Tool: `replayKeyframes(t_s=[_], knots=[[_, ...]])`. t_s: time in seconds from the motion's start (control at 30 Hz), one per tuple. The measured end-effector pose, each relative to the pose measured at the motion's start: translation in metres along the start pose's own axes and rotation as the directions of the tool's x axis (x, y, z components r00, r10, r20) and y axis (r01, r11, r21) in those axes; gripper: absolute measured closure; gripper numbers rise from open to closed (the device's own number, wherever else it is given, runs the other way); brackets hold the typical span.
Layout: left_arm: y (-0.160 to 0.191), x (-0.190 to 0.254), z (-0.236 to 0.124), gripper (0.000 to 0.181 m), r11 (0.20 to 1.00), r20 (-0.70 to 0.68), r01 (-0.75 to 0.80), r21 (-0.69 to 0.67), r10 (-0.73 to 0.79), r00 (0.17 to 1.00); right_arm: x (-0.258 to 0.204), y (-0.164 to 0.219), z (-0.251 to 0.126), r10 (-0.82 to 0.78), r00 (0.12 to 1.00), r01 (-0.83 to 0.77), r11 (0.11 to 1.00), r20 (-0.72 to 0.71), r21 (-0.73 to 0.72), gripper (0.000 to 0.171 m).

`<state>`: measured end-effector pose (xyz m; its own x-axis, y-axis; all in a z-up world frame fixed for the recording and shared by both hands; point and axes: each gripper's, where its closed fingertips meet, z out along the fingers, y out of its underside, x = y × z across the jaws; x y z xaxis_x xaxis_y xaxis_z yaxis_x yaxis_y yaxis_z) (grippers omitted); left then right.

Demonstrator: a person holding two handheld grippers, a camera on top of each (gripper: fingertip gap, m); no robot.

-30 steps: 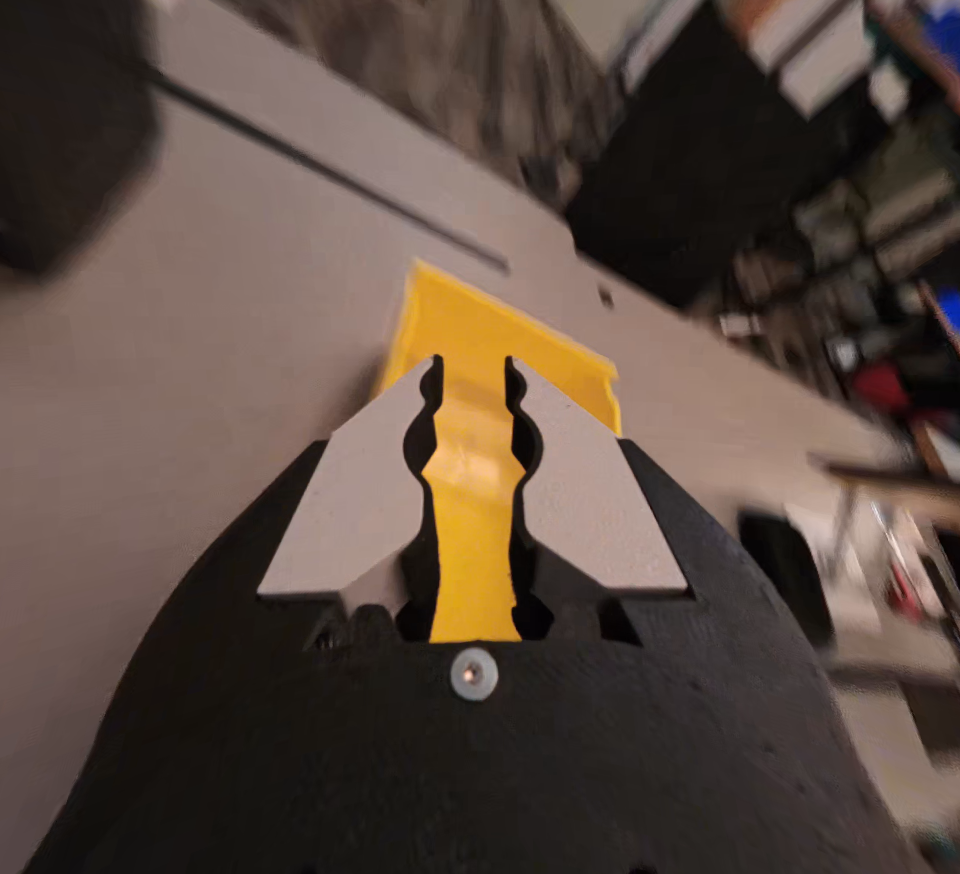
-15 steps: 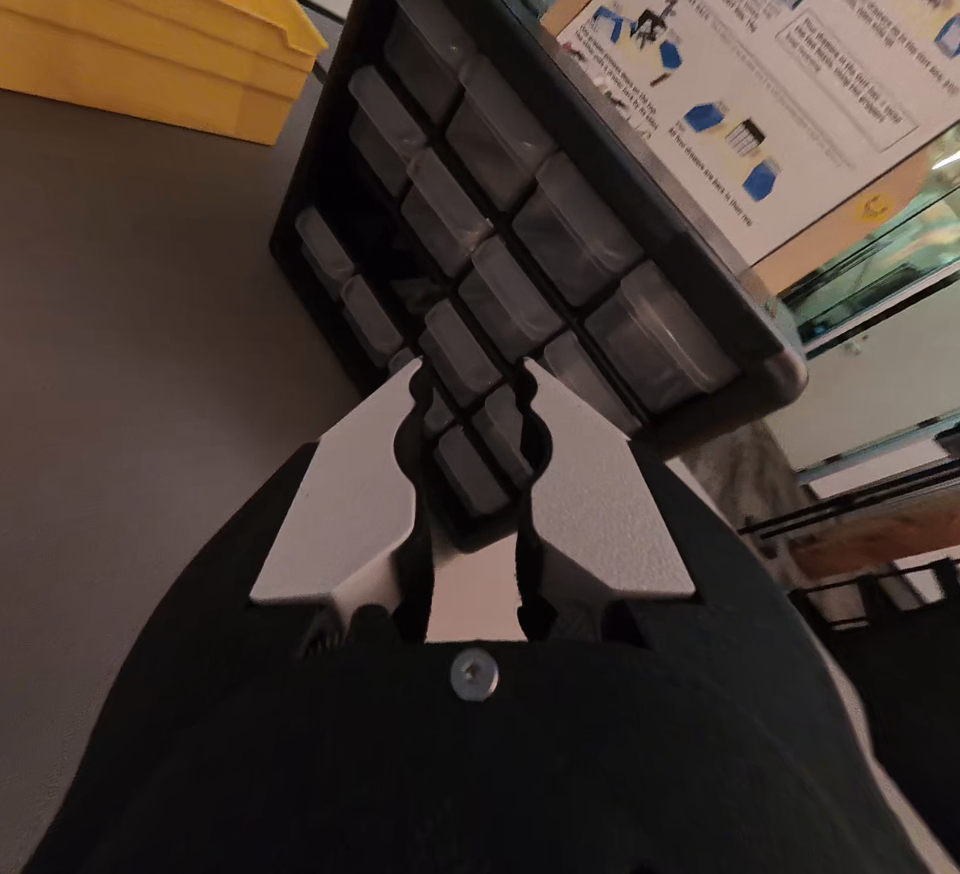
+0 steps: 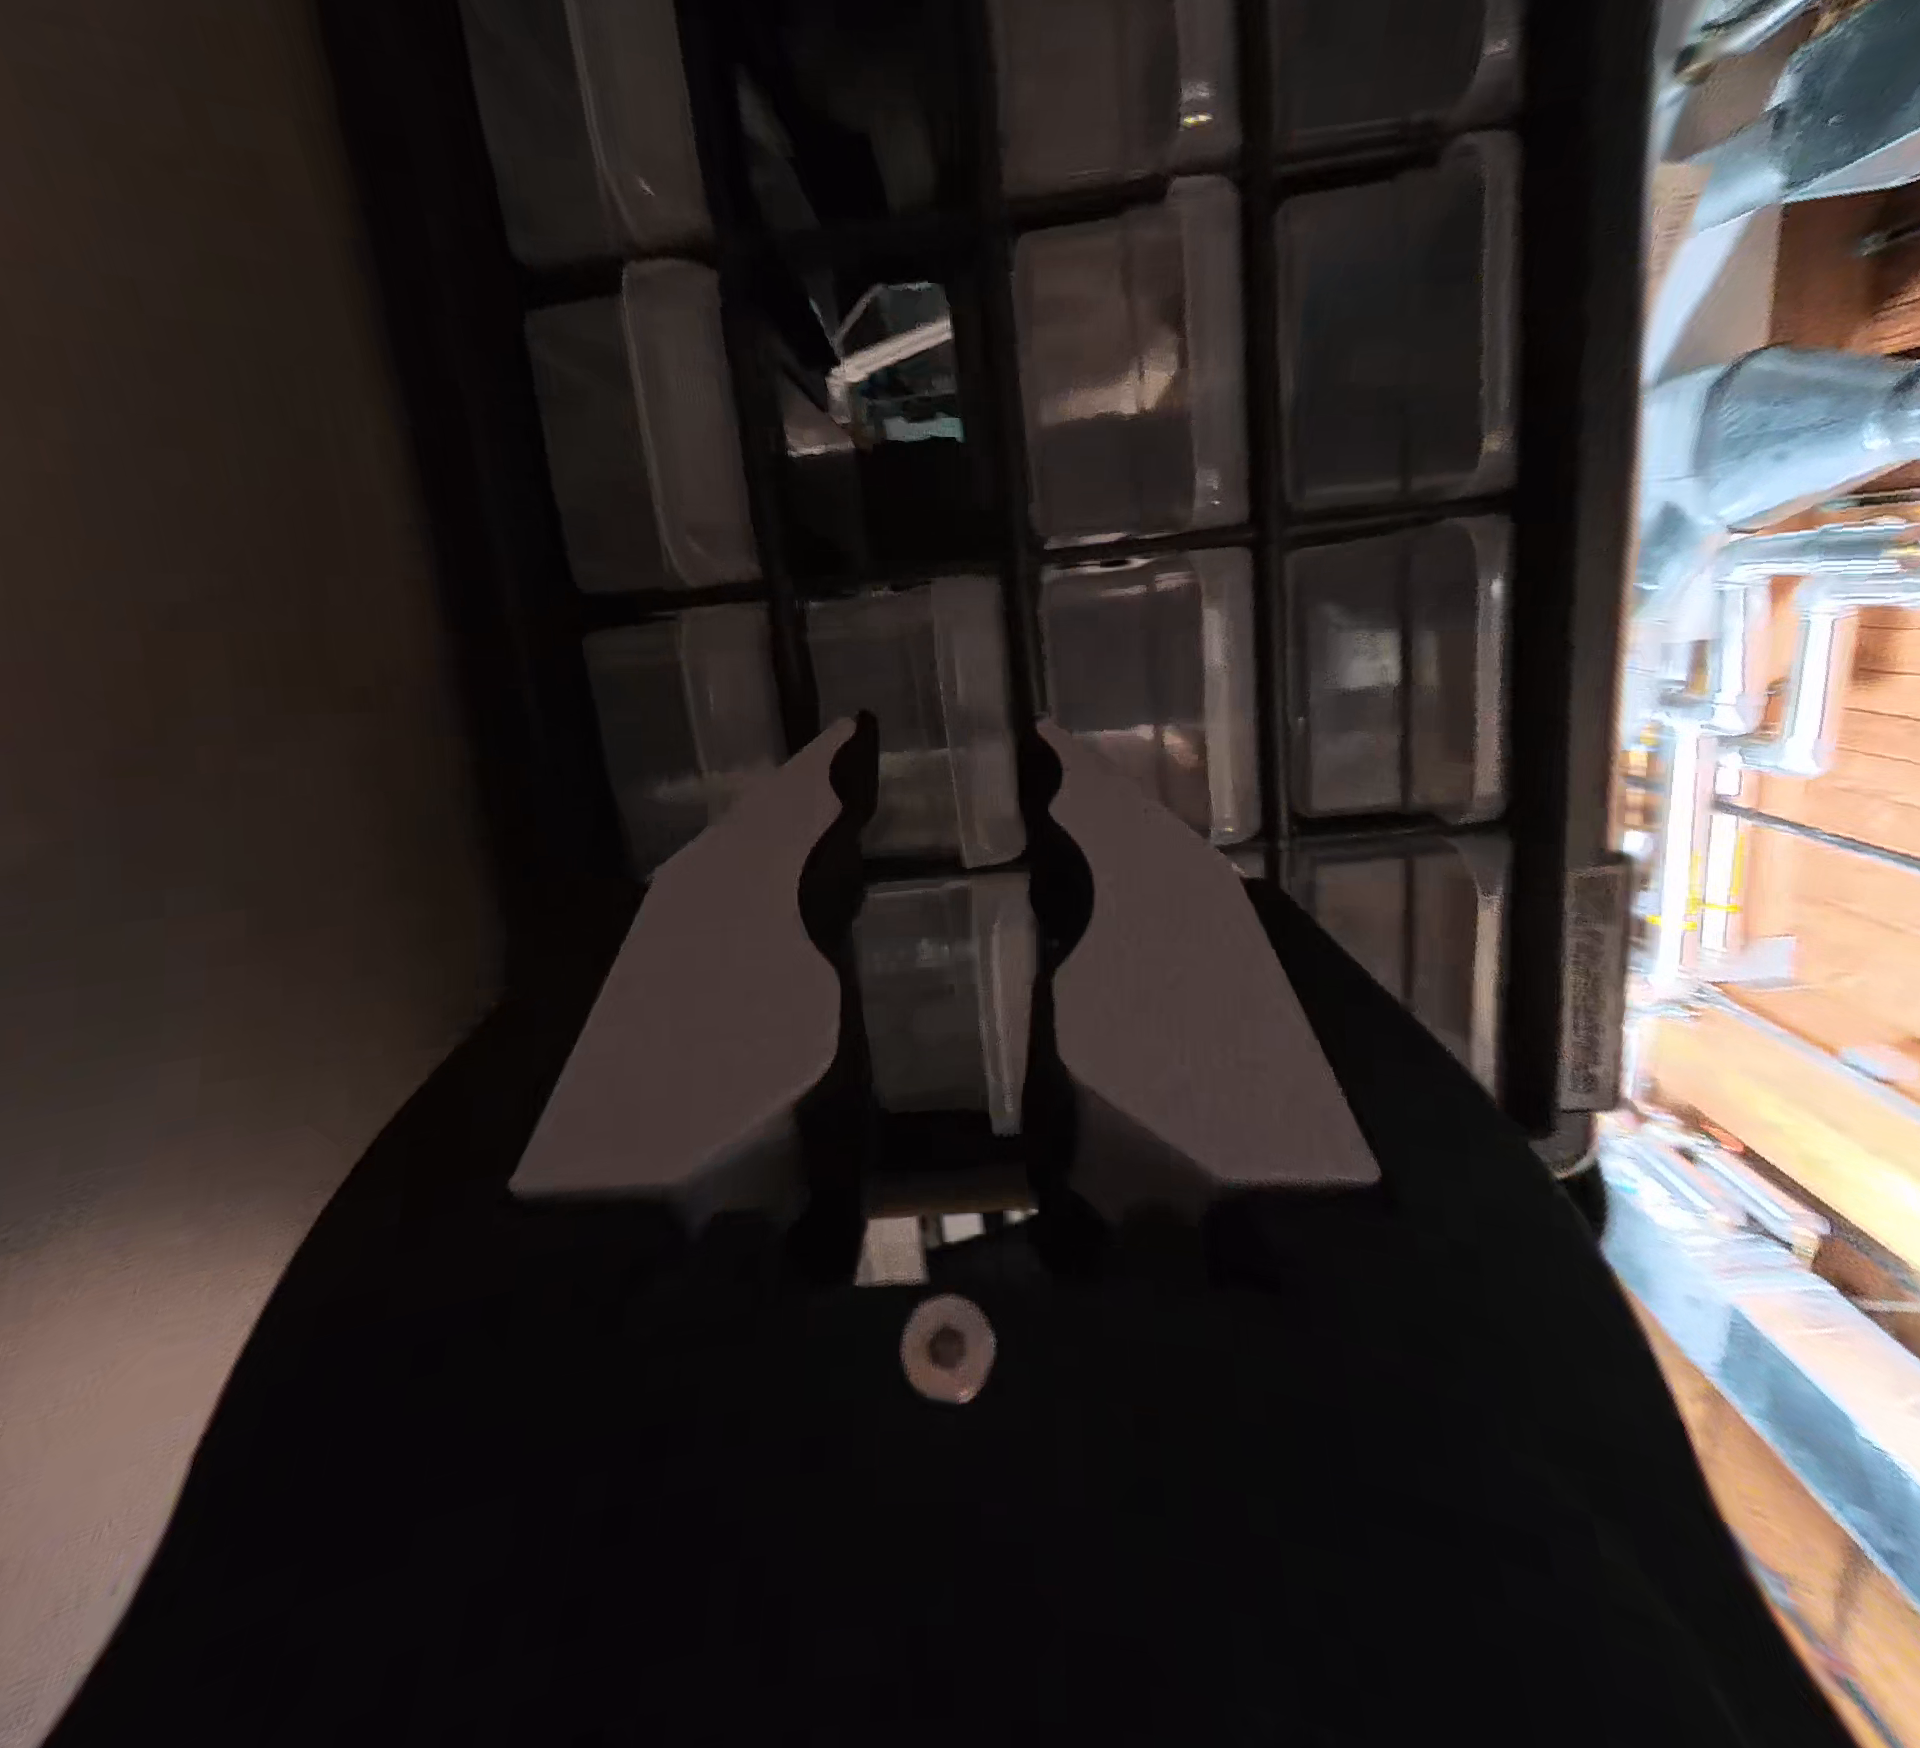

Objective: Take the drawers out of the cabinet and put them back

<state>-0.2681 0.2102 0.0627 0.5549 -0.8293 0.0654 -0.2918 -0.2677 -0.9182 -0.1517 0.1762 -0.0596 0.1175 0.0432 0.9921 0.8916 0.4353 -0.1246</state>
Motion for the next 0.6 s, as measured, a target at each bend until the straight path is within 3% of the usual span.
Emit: replayKeyframes(t_s=[0.1, 0.33, 0.43, 0.5, 0.6], knots=[[0.000, 0.000, 0.000, 0.181, 1.000, -0.003, 0.003, 0.003, -0.003, 1.000, 0.009, 0.000, 0.002, -0.046, 0.996, 0.046, 0.999, -0.073, 0.000, 0.159], [0.000, 0.000, 0.000, 0.181, 1.000, -0.001, 0.004, 0.001, -0.004, 1.000, 0.006, -0.012, -0.020, -0.057, 0.998, 0.059, 0.998, -0.037, 0.035, 0.162], [0.000, 0.000, 0.000, 0.181, 1.000, -0.002, 0.004, 0.002, -0.004, 1.000, 0.002, -0.024, -0.040, 0.000, 0.997, -0.004, 0.999, 0.078, 0.054, 0.160], [0.000, 0.000, 0.000, 0.181, 1.000, -0.003, 0.005, 0.002, -0.005, 1.000, 0.004, -0.033, -0.048, 0.075, 0.977, -0.090, 0.994, 0.200, 0.065, 0.134], [0.000, 0.000, 0.000, 0.181, 1.000, 0.001, 0.008, 0.001, -0.008, 1.000, 0.000, -0.033, -0.047, 0.161, 0.878, -0.178, 0.984, 0.452, -0.005, 0.130]])
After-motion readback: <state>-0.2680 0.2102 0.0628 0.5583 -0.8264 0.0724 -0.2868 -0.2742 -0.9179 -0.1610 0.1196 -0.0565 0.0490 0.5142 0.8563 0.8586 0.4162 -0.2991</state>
